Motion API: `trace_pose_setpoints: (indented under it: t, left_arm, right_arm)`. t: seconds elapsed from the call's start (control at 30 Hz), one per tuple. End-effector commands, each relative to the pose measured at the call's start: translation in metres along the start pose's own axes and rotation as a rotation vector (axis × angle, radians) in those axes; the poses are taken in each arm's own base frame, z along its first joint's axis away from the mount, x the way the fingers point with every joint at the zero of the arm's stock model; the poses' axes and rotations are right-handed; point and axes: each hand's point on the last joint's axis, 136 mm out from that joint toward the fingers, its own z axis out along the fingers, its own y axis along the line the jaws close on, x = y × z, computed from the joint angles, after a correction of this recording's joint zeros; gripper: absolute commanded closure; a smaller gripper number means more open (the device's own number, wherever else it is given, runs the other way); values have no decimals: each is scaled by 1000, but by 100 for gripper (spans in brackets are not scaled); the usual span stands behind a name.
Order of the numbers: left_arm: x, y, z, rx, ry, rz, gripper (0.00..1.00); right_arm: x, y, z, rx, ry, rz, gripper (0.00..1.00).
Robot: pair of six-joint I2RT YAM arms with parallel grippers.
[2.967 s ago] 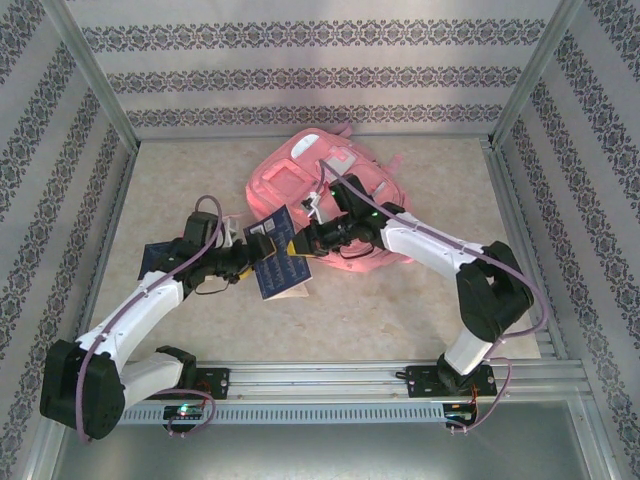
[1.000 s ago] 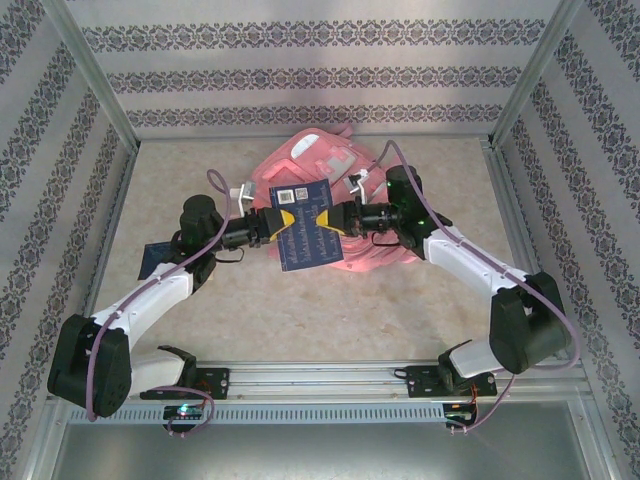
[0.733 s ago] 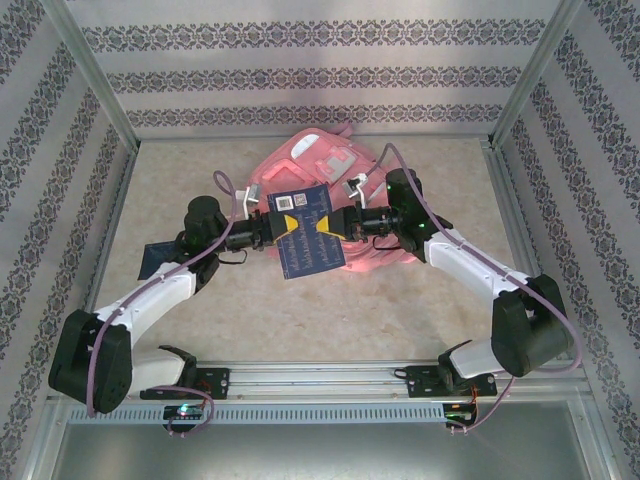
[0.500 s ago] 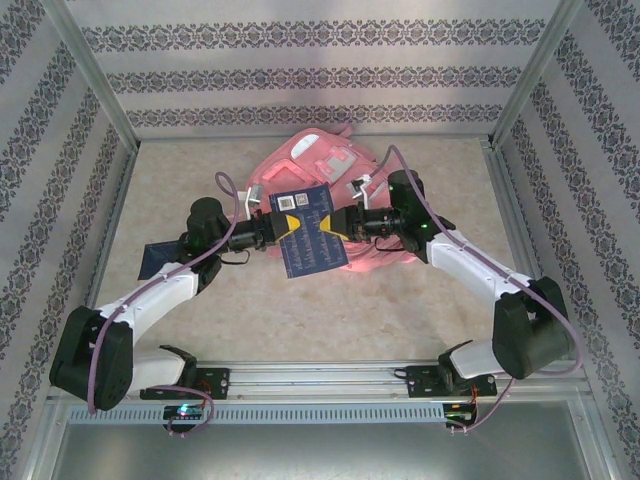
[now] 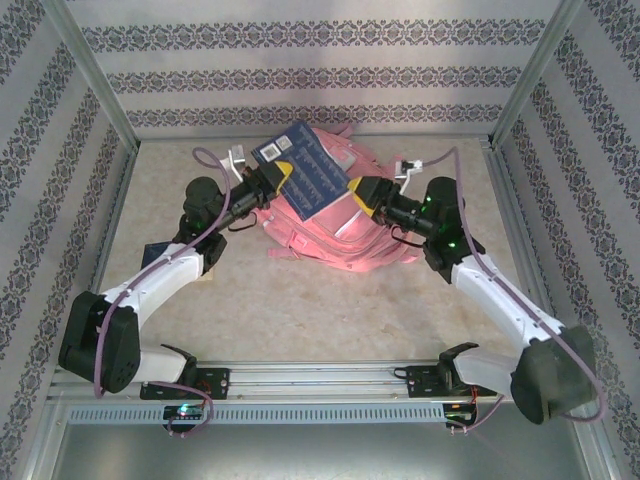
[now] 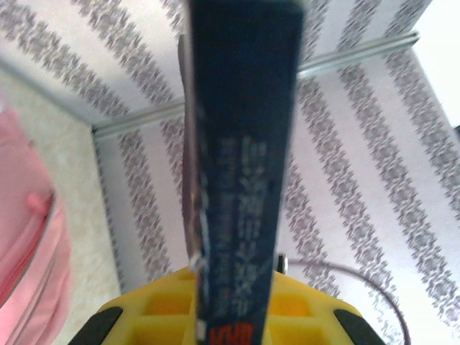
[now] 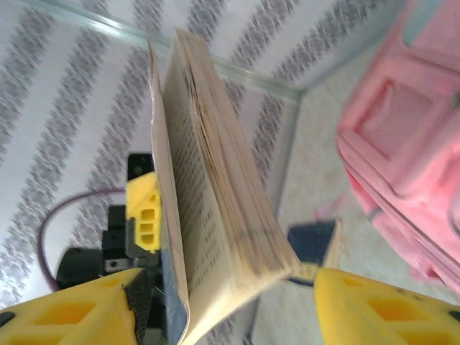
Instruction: Pack the student bag
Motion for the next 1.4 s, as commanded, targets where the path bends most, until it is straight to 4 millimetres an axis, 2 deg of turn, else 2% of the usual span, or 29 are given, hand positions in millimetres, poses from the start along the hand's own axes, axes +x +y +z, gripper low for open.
trace_pose_setpoints:
  t: [0.0,0.17,0.23,0.47,0.63,0.83,1.07,1.17,1.23,1.27,1.37]
  left_arm:
    - [-21,-51,8,131,-114,32,100]
    - [-19,-75,25,166,-123,55,100]
    - [-19,-83,29,175,-124,66,100]
    - [-19,-100,35,201,-116,84,100]
    - [-13,-97,36,190,-95,81,100]
    - [-4,-91,40,166,-75,80,100]
    - [9,-91,51,153,-35,92,100]
    - [14,-87,54,142,-27,93,100]
    - [16,-84,55,135,-25,93,100]
    - [17,-83,55,133,-22,93,100]
    - [19,-78,57,114,-14,100,100]
  right_arm:
    - [-28,20,-15,-52,-203,7,36]
    - [-23,29,-19,-30,-273,-50,34]
    - [-23,34,-23,-44,-310,-56,31]
    - [-23,64,-27,-112,-334,-101,23]
    - [-25,71,-21,-130,-325,-98,22]
    - [-25,93,-7,-195,-309,-132,22]
    - [-29,99,14,-225,-301,-114,24]
    - [-31,99,23,-228,-302,-100,32]
    - [-34,99,26,-230,-311,-87,42]
    - [-35,99,27,-228,-311,-86,48]
    - [-39,91,24,-197,-339,-94,78]
